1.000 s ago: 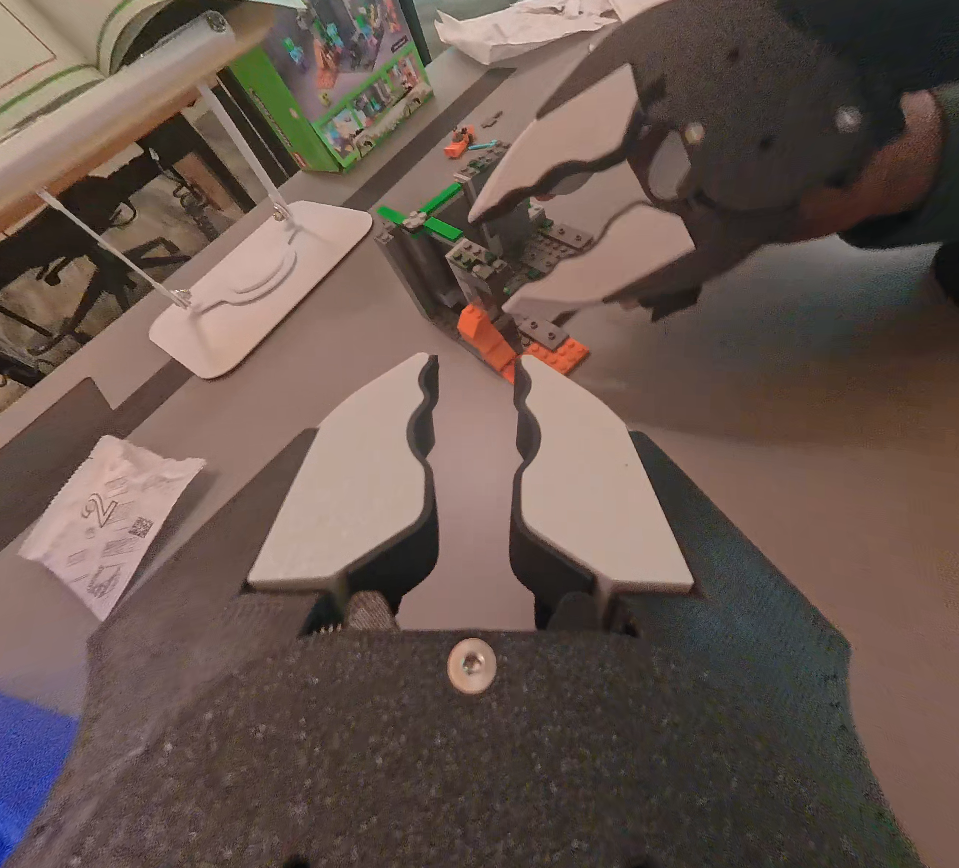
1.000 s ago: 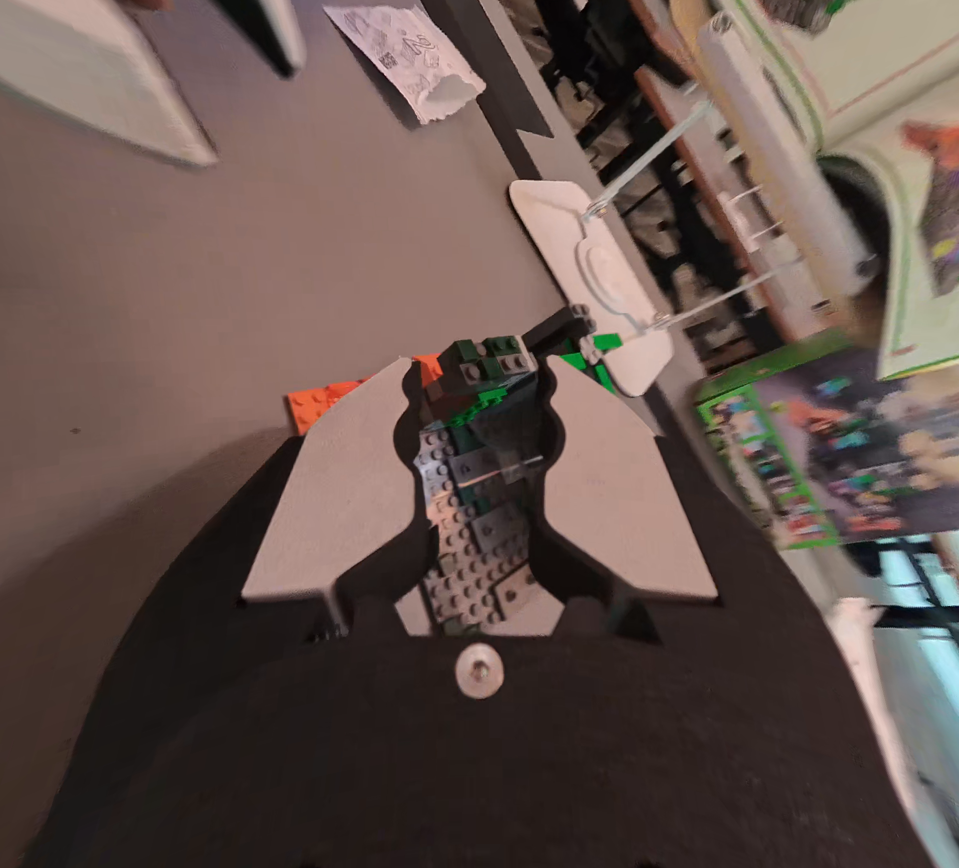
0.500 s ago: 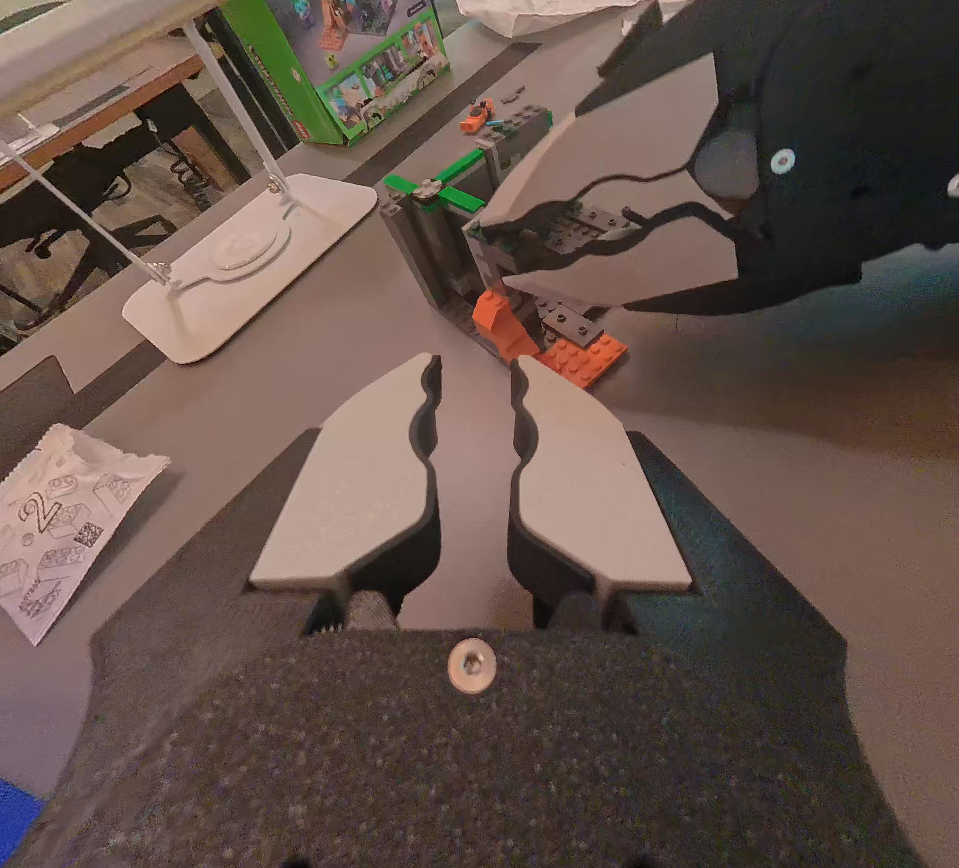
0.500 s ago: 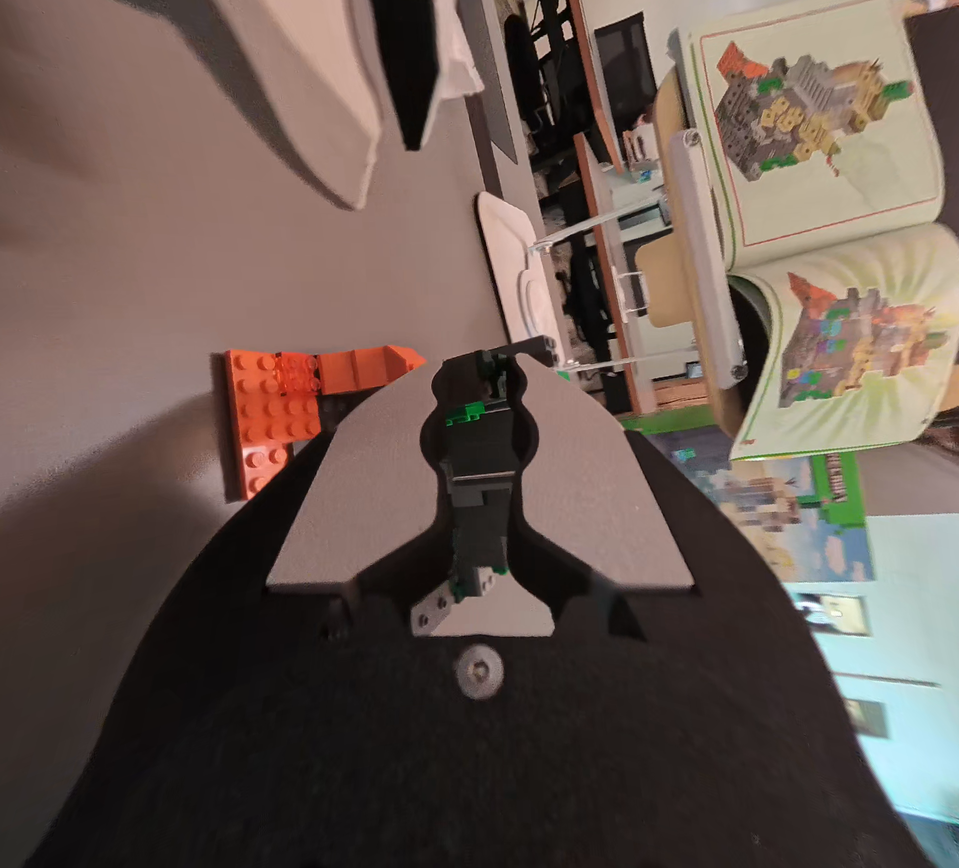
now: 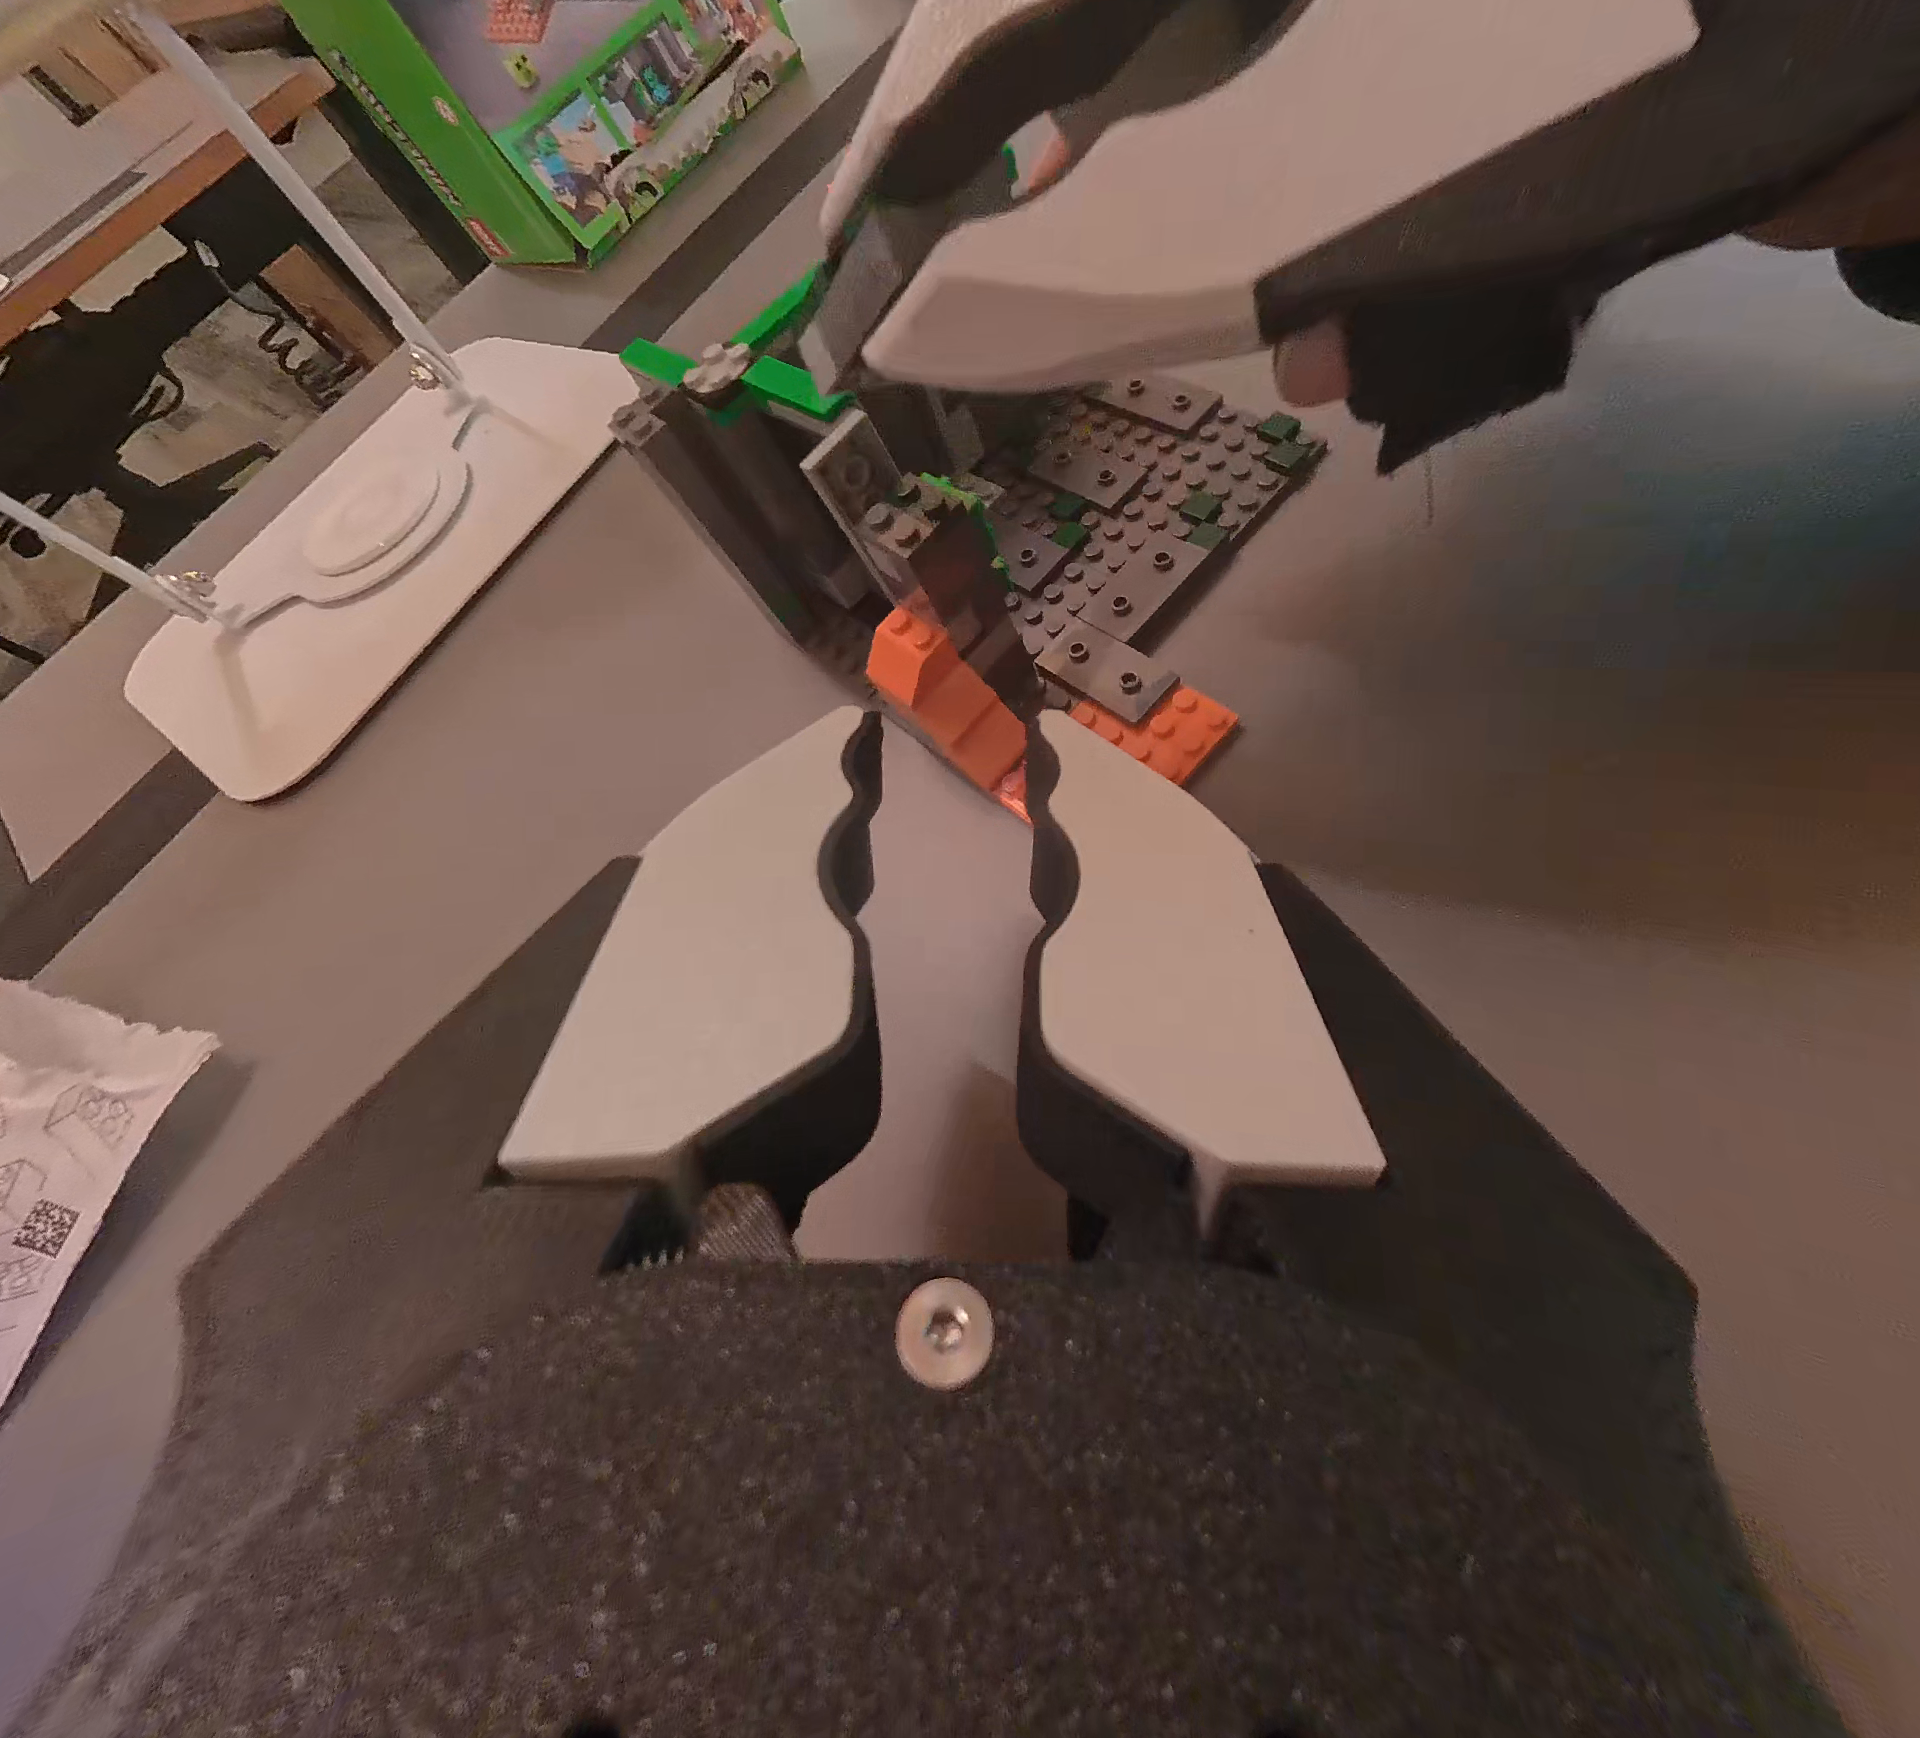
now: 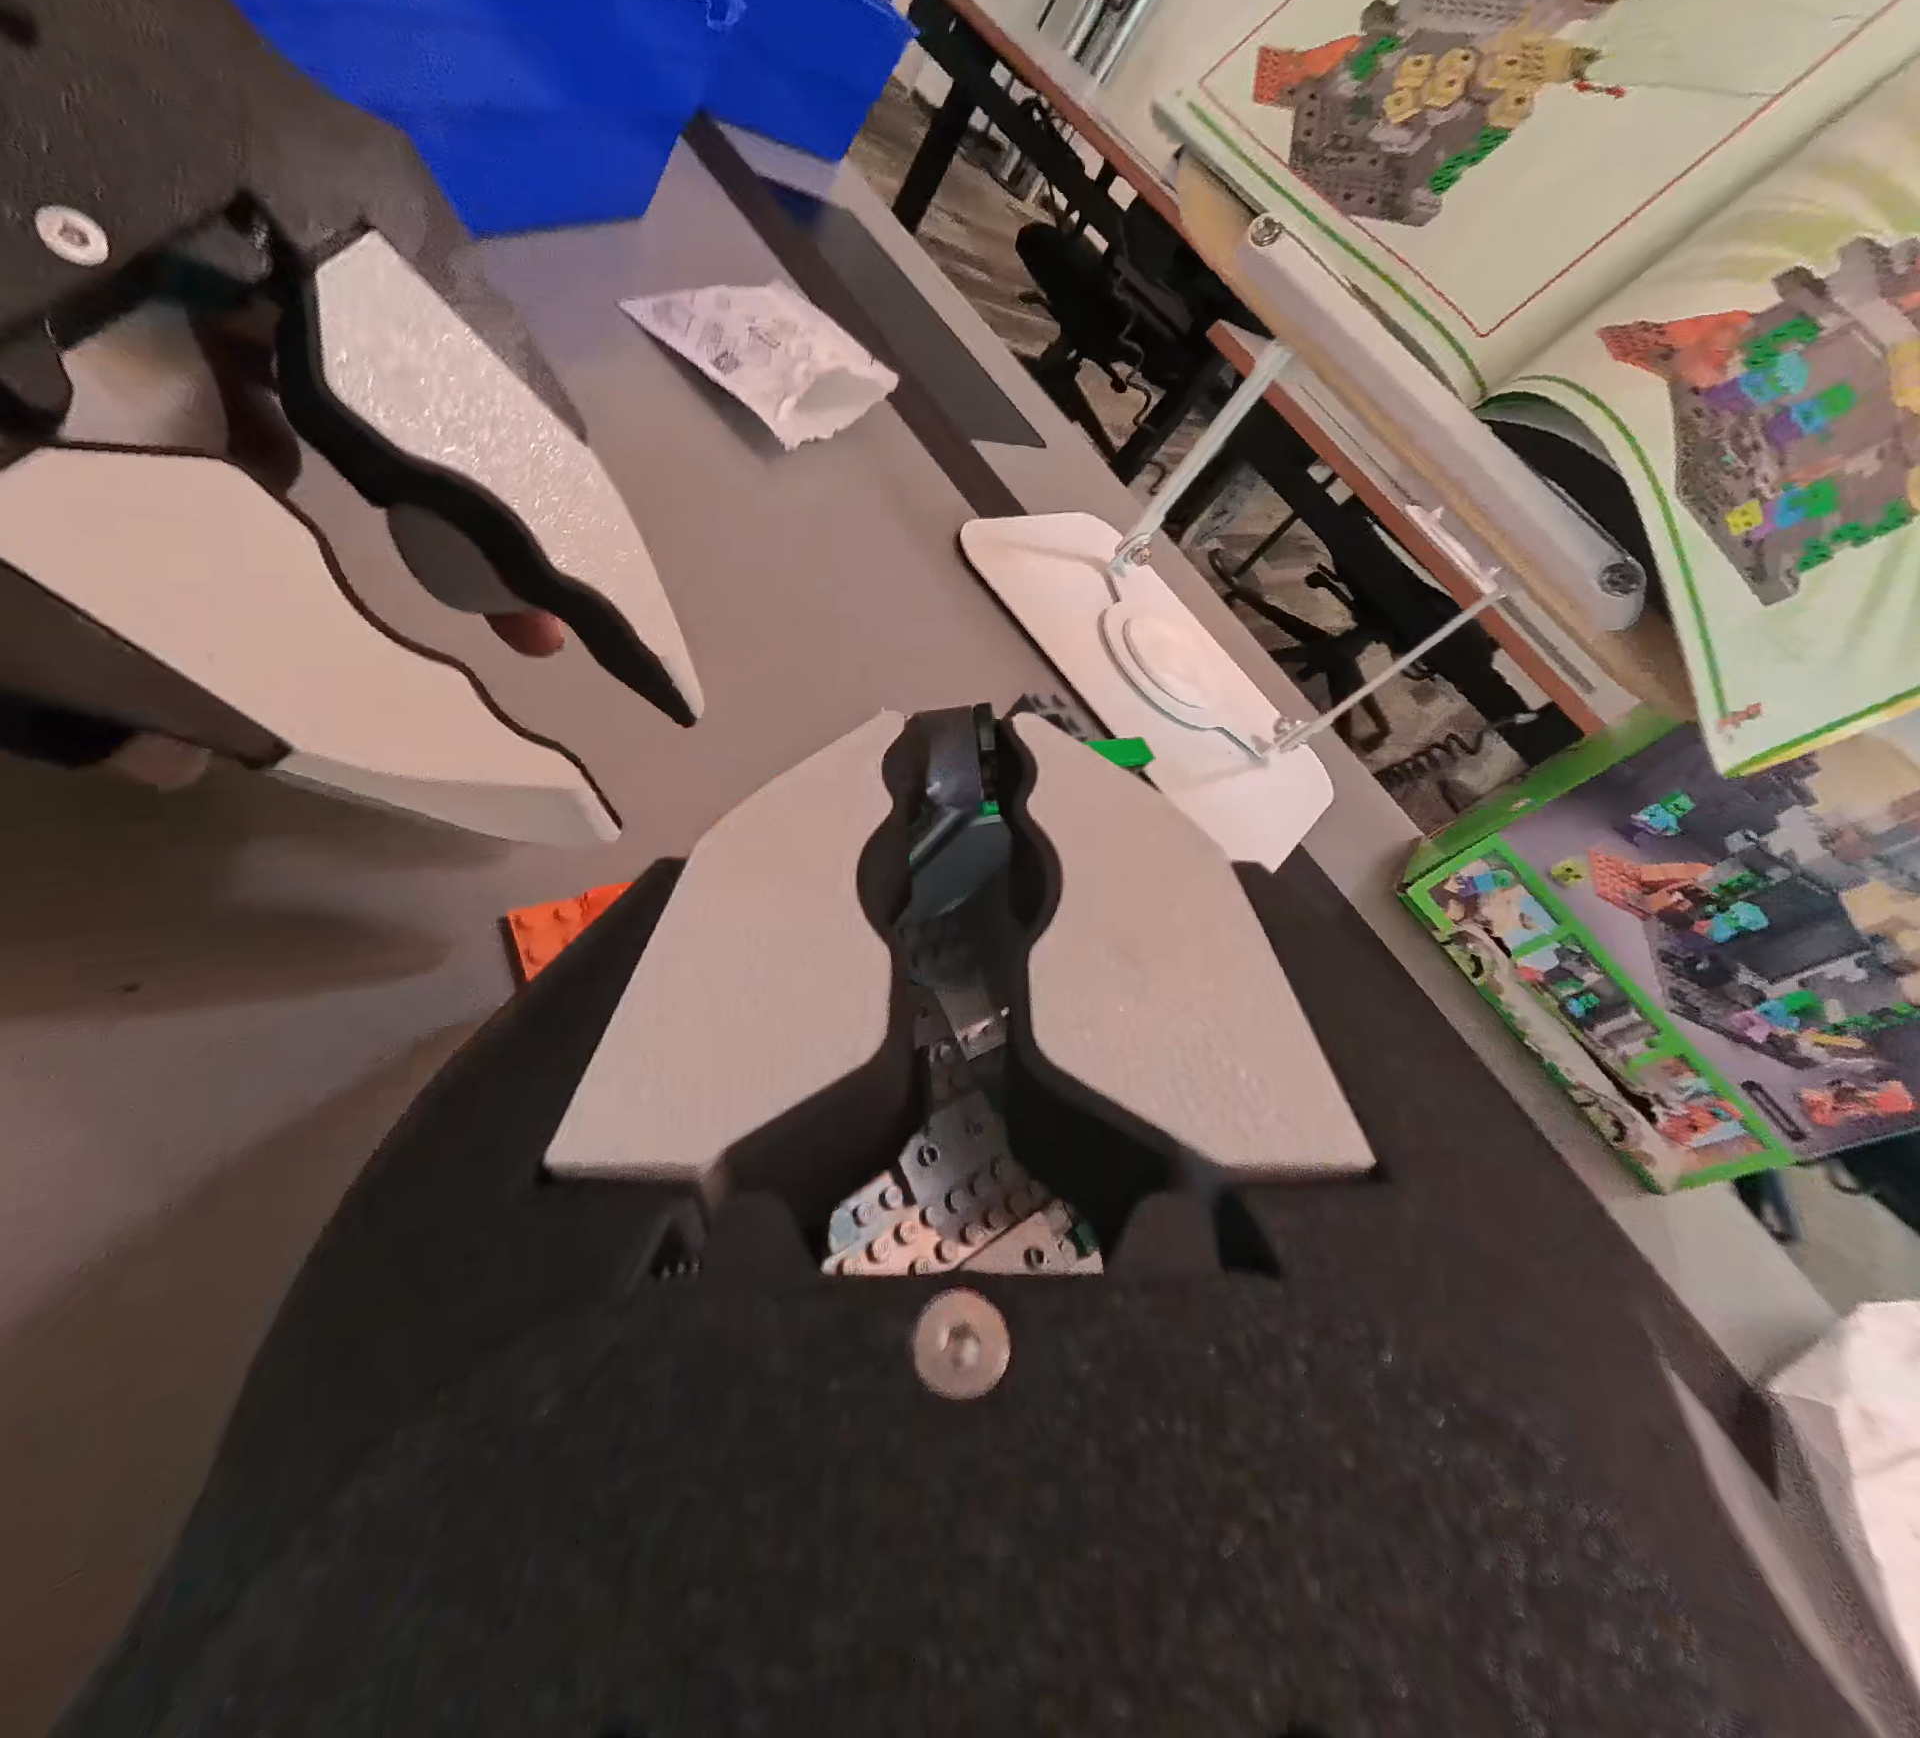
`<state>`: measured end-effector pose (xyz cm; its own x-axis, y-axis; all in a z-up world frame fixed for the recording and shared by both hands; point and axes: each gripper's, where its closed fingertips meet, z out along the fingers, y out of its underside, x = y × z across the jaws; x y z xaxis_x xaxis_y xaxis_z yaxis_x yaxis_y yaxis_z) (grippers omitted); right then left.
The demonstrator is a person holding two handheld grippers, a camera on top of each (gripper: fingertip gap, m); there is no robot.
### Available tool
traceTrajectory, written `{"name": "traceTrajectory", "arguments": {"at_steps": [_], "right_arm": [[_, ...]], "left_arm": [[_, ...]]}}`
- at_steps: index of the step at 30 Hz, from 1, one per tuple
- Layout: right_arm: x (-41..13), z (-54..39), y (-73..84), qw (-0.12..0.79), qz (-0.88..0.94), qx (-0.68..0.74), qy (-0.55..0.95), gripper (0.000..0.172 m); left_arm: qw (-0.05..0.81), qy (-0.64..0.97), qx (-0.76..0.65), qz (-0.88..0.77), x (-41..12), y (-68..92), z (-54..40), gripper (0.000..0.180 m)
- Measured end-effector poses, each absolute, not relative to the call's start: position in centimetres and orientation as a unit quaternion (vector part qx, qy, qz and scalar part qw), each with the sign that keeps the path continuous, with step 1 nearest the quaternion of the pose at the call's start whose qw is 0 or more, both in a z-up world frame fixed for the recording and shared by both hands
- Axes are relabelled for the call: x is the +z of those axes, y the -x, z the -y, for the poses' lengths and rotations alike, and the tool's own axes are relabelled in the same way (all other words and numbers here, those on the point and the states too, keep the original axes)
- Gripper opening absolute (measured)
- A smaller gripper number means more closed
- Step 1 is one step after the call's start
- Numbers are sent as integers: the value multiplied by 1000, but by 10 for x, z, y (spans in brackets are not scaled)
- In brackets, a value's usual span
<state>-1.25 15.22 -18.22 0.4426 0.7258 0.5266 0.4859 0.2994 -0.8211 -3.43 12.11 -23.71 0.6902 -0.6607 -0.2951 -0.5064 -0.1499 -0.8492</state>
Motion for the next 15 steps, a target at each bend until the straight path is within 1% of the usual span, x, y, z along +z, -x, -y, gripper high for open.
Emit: {"name": "traceTrajectory", "arguments": {"at_steps": [6,12,15], "right_arm": [[-162,-147,1,607,454,219,615,13],[-156,-127,-1,511,372,398,665,14],[-161,-118,4,458,354,434,691,14]], "left_arm": [[553,739,-83,-376,-223,35,-117,25],[609,689,-74,-387,-198,30,-103,29],[641,653,-35,-402,-183,27,-96,29]]}}
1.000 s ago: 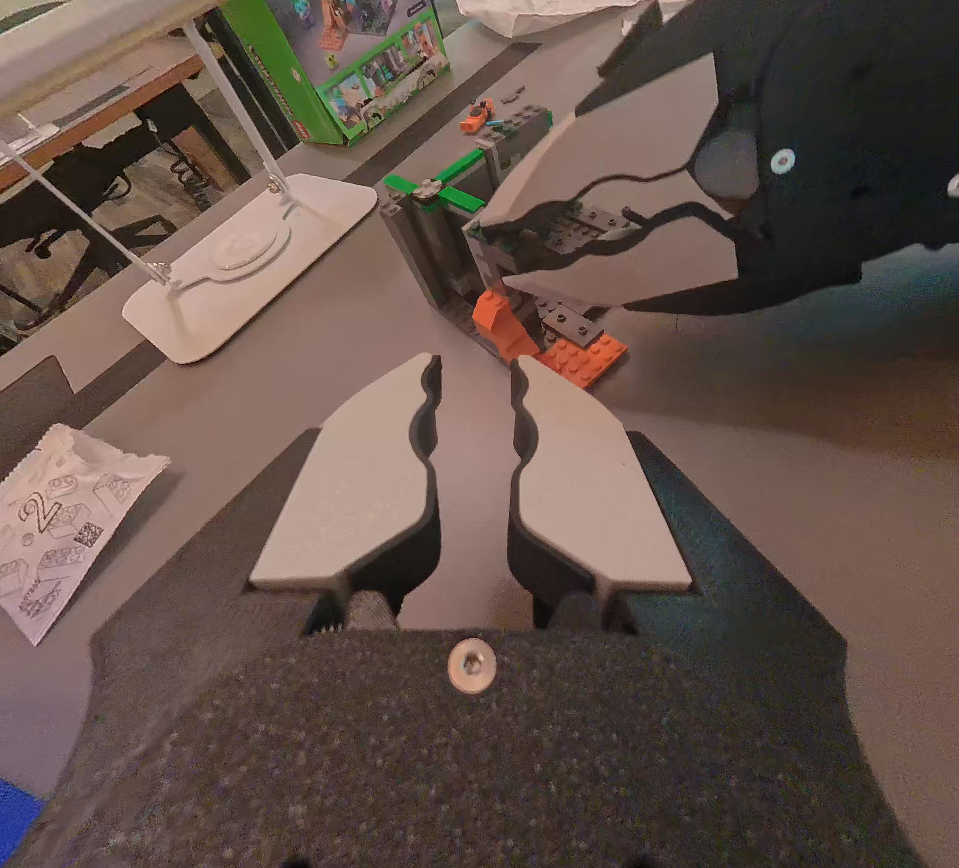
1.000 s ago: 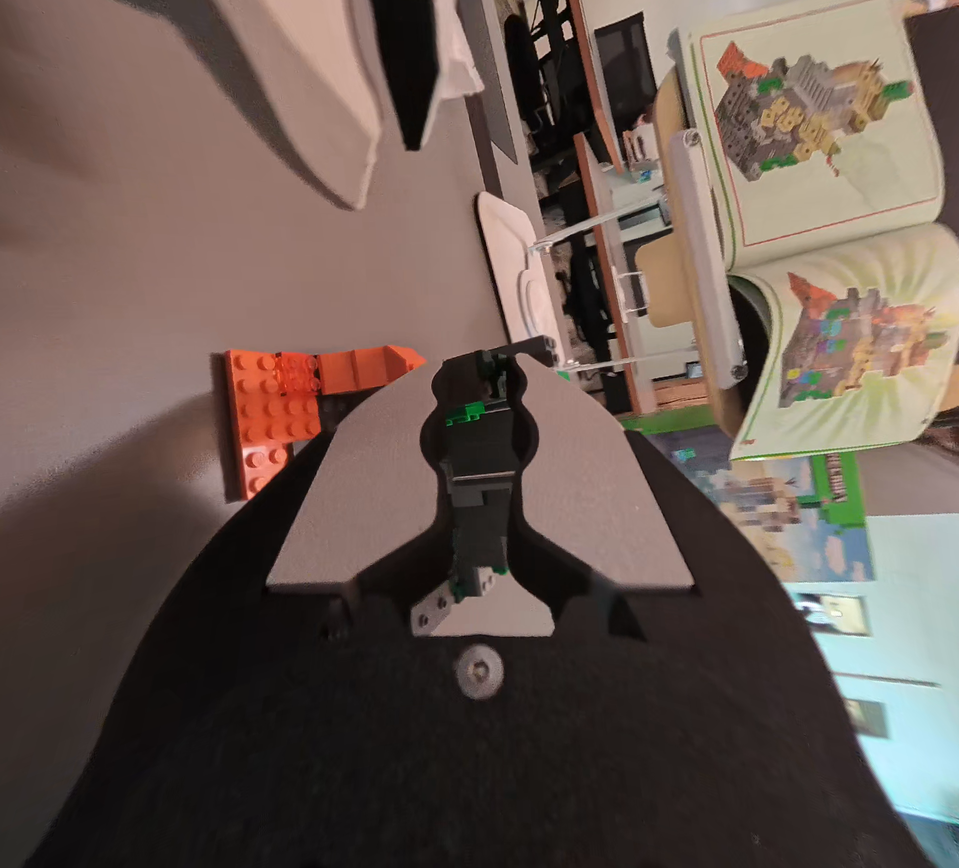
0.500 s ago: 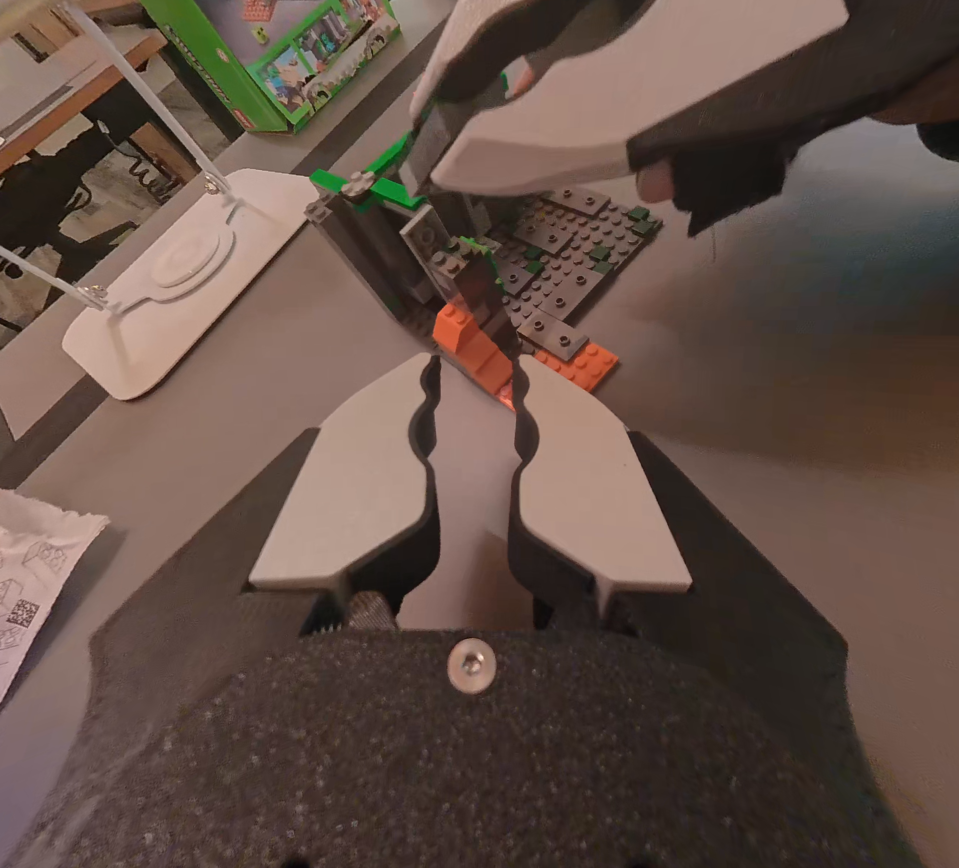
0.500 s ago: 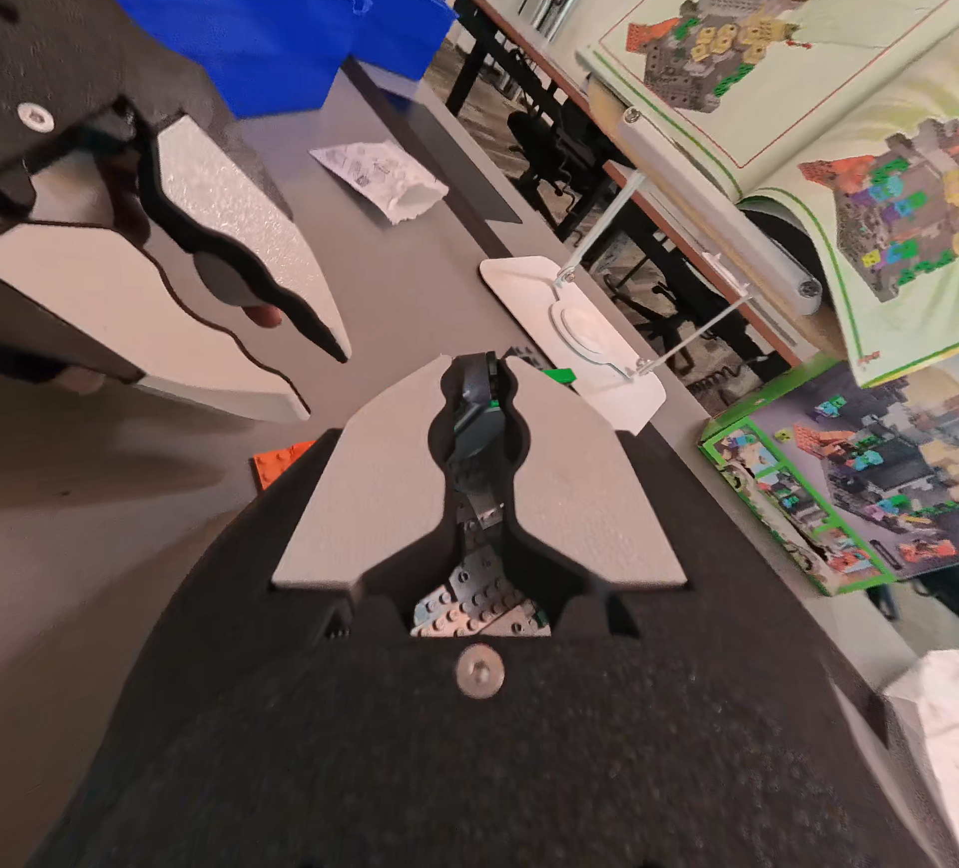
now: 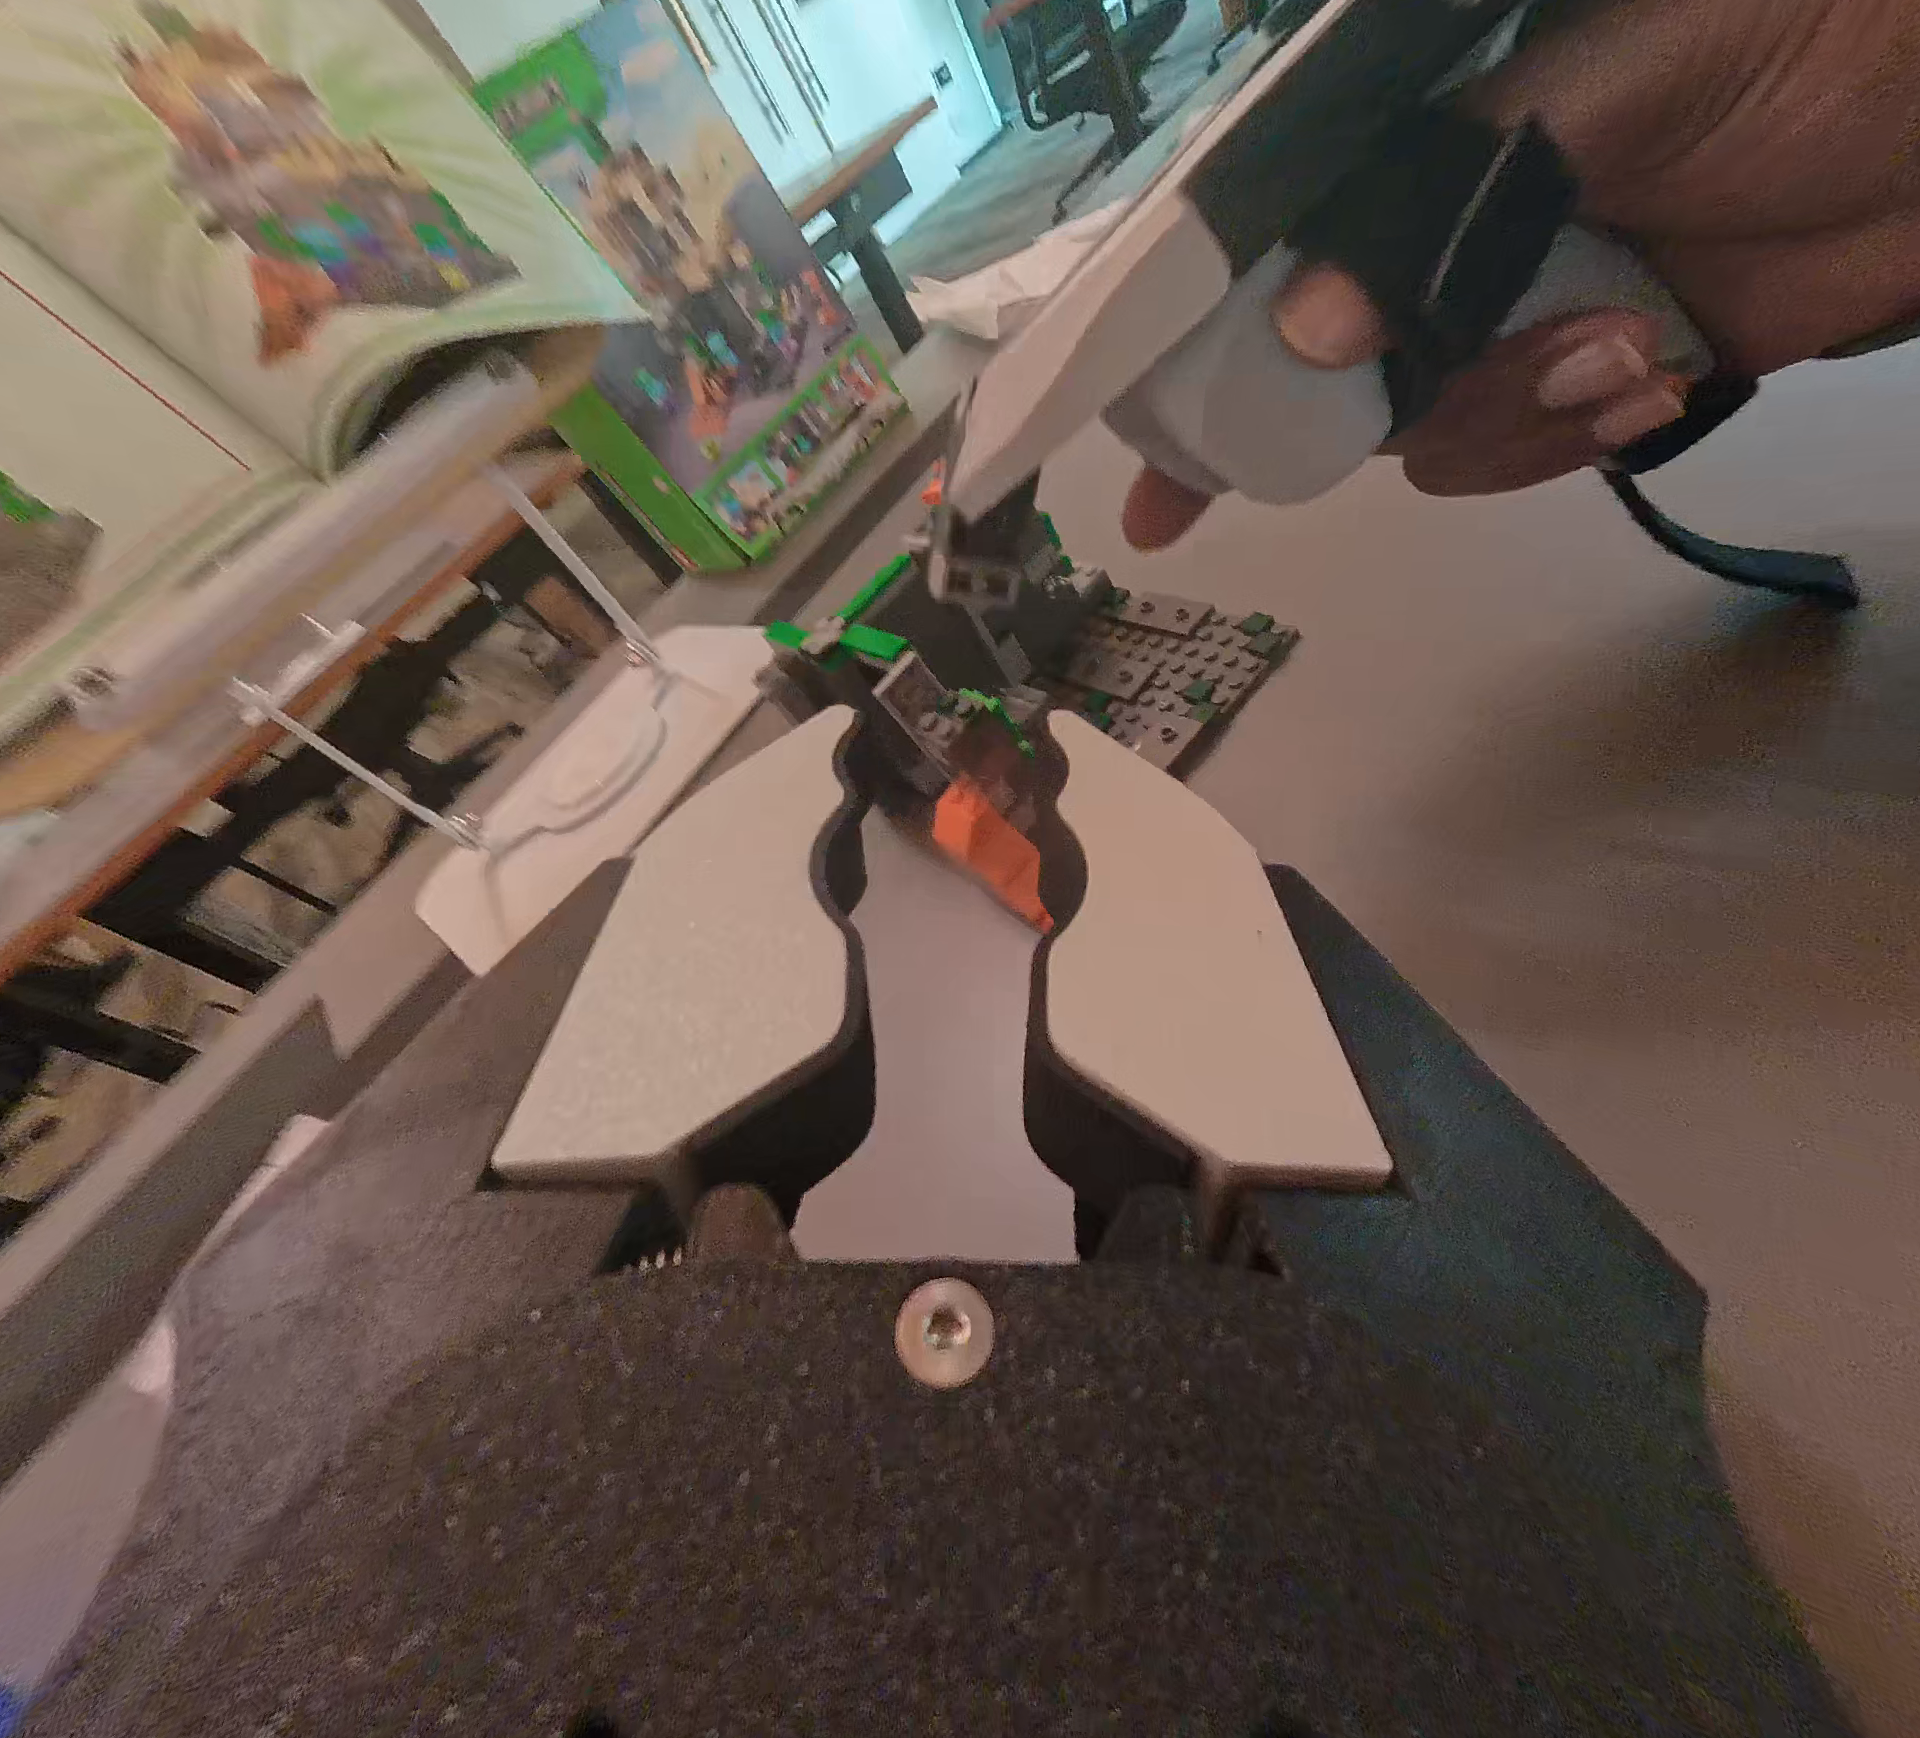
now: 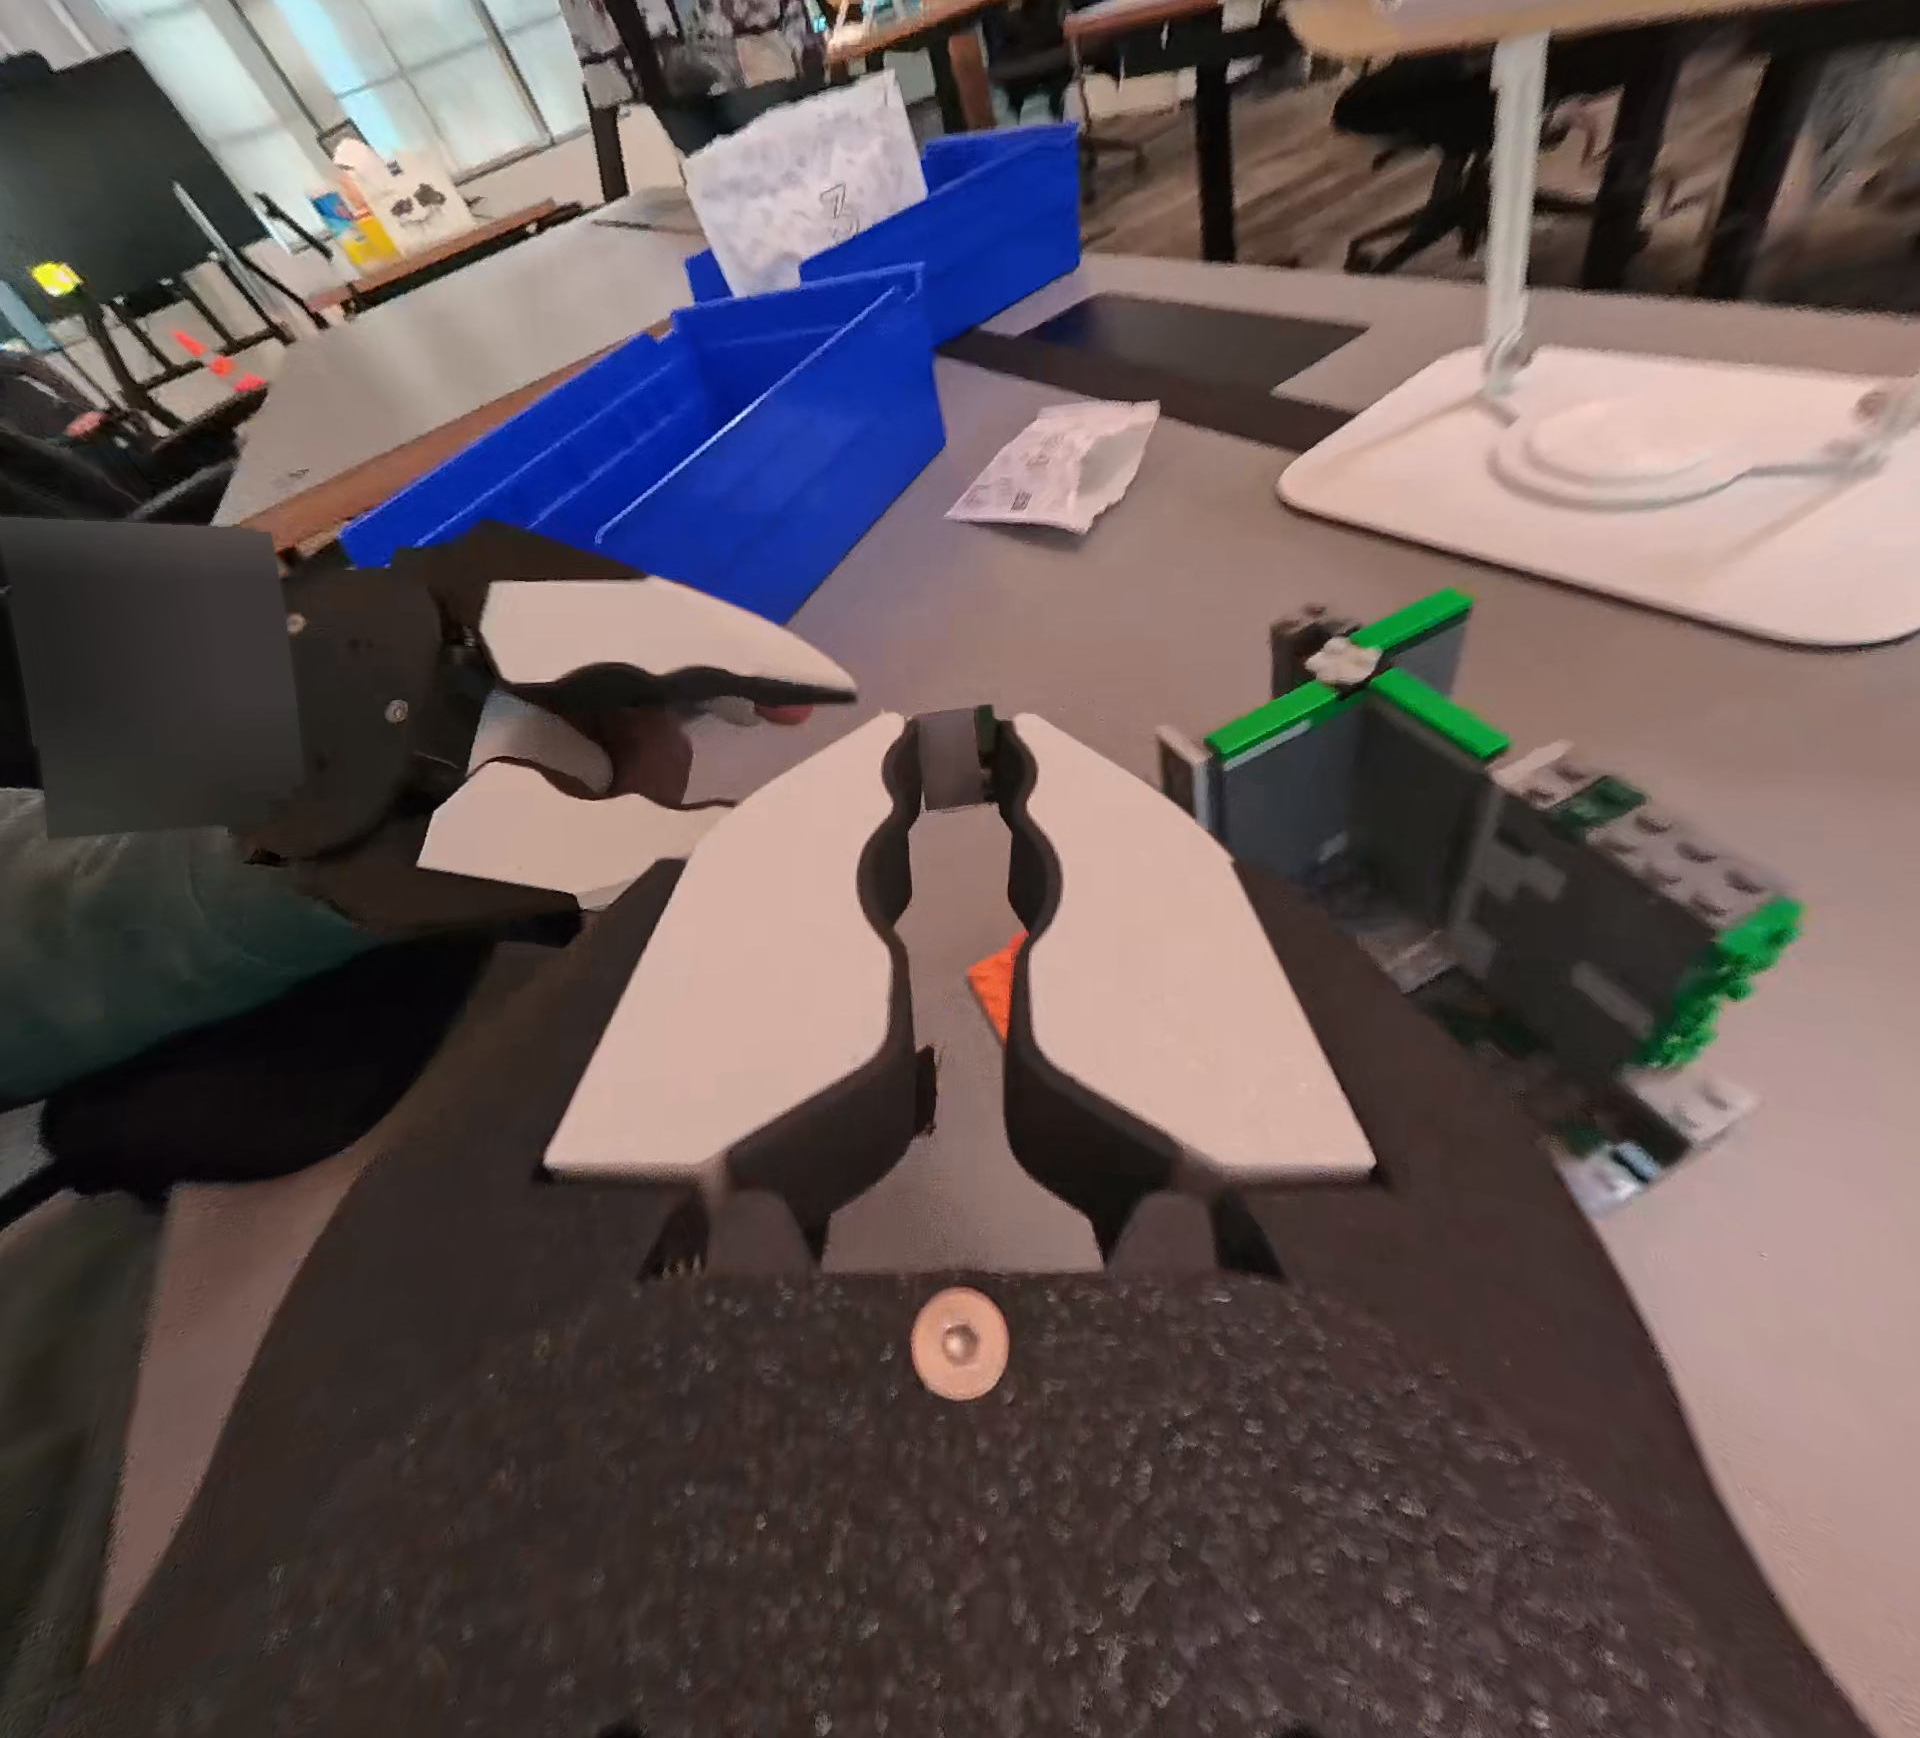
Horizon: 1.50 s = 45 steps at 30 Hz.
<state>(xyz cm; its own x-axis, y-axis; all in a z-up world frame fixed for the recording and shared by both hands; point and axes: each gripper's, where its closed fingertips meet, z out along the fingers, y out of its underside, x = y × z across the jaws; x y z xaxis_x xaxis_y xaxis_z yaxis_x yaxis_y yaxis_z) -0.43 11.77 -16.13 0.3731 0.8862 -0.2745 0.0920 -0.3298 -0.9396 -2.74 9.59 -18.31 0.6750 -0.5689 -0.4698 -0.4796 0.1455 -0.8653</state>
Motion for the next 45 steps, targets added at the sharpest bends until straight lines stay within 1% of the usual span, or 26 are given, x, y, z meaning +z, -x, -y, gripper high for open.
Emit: {"name": "traceTrajectory", "arguments": {"at_steps": [3,6,8,9,13,15,16,17,19,21,24,26,32,35,45], "right_arm": [[-172,-107,15,416,366,442,705,14],[-181,-95,28,381,378,458,709,13],[-185,-89,33,367,387,462,709,13],[-187,-87,35,360,388,465,710,13],[-182,-86,36,356,382,487,700,14],[-170,-82,36,358,381,527,671,14],[-163,-78,35,352,382,551,653,18],[-156,-74,33,346,388,573,633,22],[-143,-67,28,357,412,594,591,23],[-138,-60,23,385,458,580,553,23],[-141,-43,21,406,529,544,509,24],[-144,-34,23,411,555,531,491,25],[-136,-17,22,400,567,558,455,25],[-135,-5,21,385,582,567,437,16],[-126,13,20,351,574,617,407,13]], "left_arm": [[650,629,5,-426,-179,23,-91,29],[641,627,17,-443,-185,17,-89,27],[632,632,26,-447,-189,17,-90,25],[627,637,32,-448,-191,19,-91,20],[630,637,12,-444,-187,20,-90,18],[644,631,-34,-430,-177,19,-86,17],[652,626,-73,-421,-170,19,-82,17],[654,622,-122,-413,-165,18,-77,17],[640,614,-239,-394,-157,17,-65,17],[606,603,-355,-379,-150,17,-52,17],[578,573,-446,-372,-141,19,-38,17],[562,558,-477,-380,-138,18,-30,17],[517,536,-516,-423,-144,11,-10,17],[505,523,-534,-432,-143,10,-3,17],[466,482,-601,-434,-133,10,16,17]]}}
